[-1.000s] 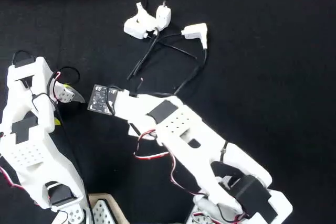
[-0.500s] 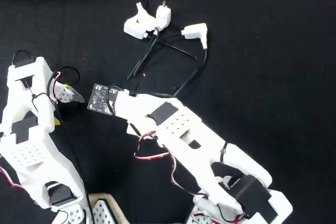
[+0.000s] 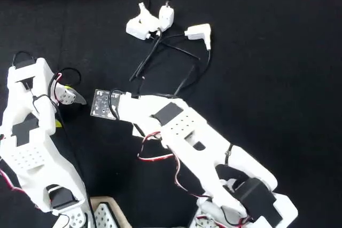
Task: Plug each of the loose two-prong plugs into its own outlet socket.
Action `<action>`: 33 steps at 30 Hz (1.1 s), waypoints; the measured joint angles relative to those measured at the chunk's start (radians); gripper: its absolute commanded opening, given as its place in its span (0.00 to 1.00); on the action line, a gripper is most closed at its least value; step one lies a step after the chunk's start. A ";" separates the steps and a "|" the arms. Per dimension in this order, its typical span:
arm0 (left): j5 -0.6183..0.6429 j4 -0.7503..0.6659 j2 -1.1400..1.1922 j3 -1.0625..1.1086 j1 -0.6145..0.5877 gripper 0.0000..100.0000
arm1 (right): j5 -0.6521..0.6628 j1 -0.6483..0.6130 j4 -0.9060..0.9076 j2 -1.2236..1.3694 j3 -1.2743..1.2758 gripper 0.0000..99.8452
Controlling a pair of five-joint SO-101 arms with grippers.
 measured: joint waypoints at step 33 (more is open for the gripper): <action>0.000 0.000 0.000 0.000 0.000 0.36 | -0.083 0.176 0.239 0.247 -0.301 0.25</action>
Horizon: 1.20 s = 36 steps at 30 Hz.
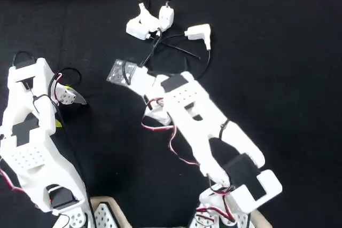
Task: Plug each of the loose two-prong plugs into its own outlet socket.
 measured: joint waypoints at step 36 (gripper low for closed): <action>0.000 0.000 0.000 0.000 0.000 0.36 | -0.020 0.086 0.178 -0.057 0.002 0.26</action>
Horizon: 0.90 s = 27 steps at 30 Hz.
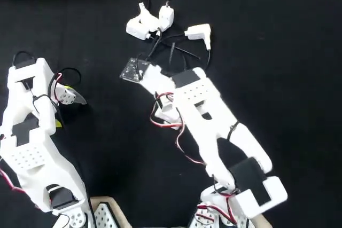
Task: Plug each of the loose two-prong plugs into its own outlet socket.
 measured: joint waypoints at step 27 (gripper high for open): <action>0.000 0.000 0.000 0.000 0.000 0.36 | -0.957 -0.031 0.015 -0.009 -0.003 0.25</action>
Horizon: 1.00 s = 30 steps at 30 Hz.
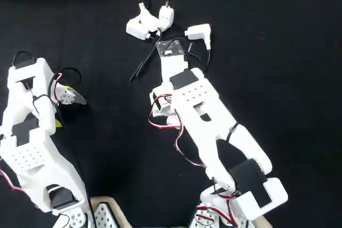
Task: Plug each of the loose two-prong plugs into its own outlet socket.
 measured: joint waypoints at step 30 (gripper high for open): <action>0.000 0.000 0.000 0.000 0.000 0.36 | -0.121 0.135 0.077 0.454 -0.264 0.02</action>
